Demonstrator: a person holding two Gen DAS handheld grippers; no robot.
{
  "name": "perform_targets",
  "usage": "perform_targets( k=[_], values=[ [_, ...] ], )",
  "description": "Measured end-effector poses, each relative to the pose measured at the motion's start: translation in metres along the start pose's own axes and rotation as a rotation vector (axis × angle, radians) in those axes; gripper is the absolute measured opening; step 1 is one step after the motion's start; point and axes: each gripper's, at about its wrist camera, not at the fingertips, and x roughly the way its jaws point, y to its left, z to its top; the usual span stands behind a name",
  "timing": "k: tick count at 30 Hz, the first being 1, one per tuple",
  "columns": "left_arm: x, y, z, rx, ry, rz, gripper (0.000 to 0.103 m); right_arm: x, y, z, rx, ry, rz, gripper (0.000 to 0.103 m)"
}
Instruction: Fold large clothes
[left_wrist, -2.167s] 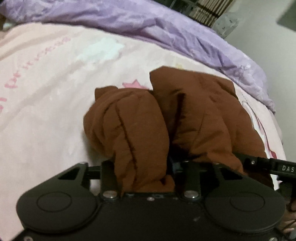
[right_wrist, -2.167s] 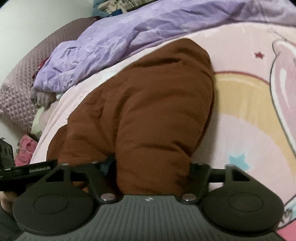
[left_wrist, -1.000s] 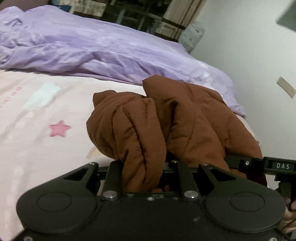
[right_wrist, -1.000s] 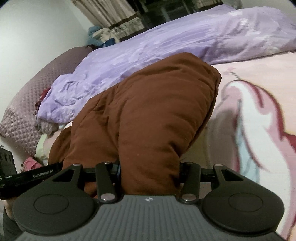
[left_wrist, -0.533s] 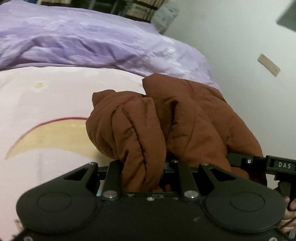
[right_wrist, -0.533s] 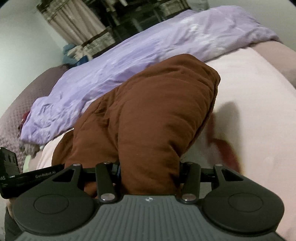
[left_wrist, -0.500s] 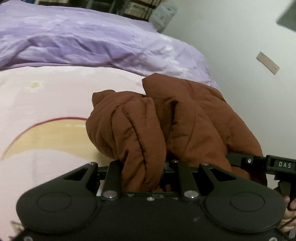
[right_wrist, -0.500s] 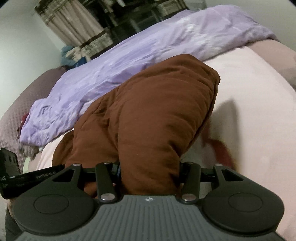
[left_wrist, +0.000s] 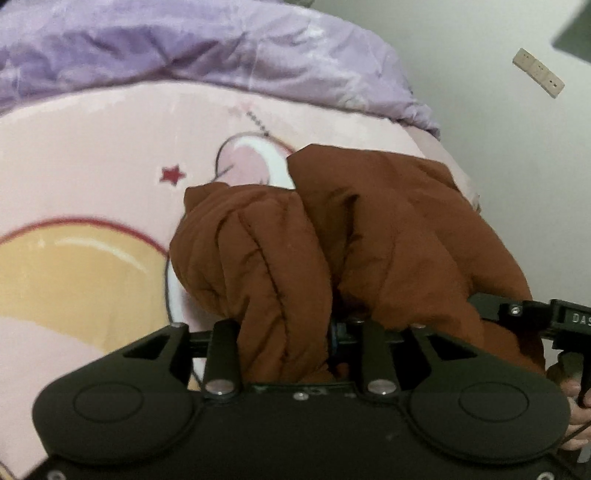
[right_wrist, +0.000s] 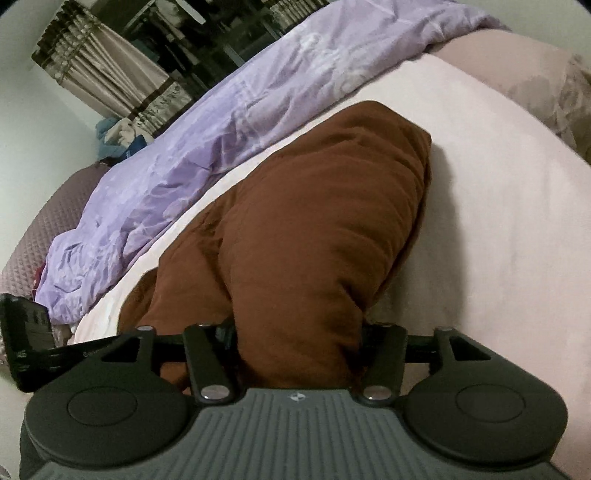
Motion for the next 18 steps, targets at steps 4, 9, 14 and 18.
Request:
perform_targets(
  k=[4, 9, 14, 18],
  values=[
    [0.013, 0.032, -0.008, -0.067, 0.006, -0.071, 0.061, 0.006, -0.014, -0.005, -0.002, -0.013, 0.033, 0.092],
    [0.006, 0.036, -0.010, -0.073, 0.004, -0.013, 0.092, 0.005, -0.017, -0.009, -0.013, -0.022, 0.051, 0.103],
    [-0.029, -0.015, 0.011, 0.150, -0.106, 0.216, 0.102, -0.023, 0.001, 0.000, -0.061, -0.044, -0.083, 0.103],
    [-0.065, -0.060, 0.017, 0.252, -0.306, 0.293, 0.103, -0.068, 0.036, -0.001, -0.124, -0.337, -0.315, 0.093]
  ],
)
